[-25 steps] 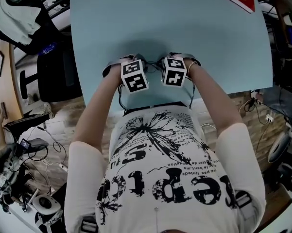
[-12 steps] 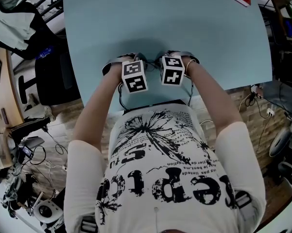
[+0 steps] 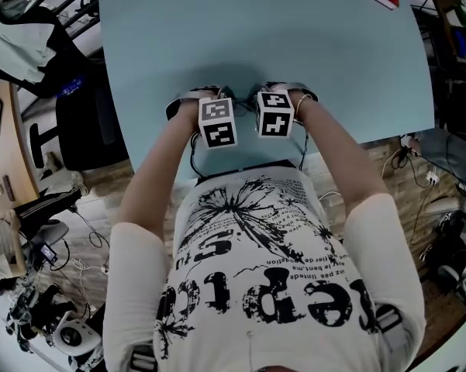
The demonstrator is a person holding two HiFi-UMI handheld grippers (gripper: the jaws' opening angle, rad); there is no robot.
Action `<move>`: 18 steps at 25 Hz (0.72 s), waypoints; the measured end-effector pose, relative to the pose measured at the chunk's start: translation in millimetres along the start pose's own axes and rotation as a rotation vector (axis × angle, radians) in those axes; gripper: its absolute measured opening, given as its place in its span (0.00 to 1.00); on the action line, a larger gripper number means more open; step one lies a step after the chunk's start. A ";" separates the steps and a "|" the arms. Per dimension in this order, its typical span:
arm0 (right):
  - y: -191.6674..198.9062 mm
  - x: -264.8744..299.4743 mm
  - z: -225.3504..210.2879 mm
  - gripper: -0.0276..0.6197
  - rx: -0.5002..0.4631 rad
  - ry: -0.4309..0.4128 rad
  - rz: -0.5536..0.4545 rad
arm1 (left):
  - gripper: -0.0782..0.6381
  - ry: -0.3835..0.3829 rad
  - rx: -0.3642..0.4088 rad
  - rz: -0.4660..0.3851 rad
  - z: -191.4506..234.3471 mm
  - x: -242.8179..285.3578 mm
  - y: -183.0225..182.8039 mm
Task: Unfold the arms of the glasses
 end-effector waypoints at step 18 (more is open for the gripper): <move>5.7 -4.2 -9.9 0.09 0.023 0.028 0.039 | 0.15 -0.099 -0.084 -0.253 5.7 -35.1 14.5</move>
Point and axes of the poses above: the fingertips, and each gripper's own axes: x forward along the fingers, z to its left, y out of its underside, the point moved 7 cm from there along -x, backward along the fingers, and after that the axes turned 1 degree about -x, right-handed, at the moved point
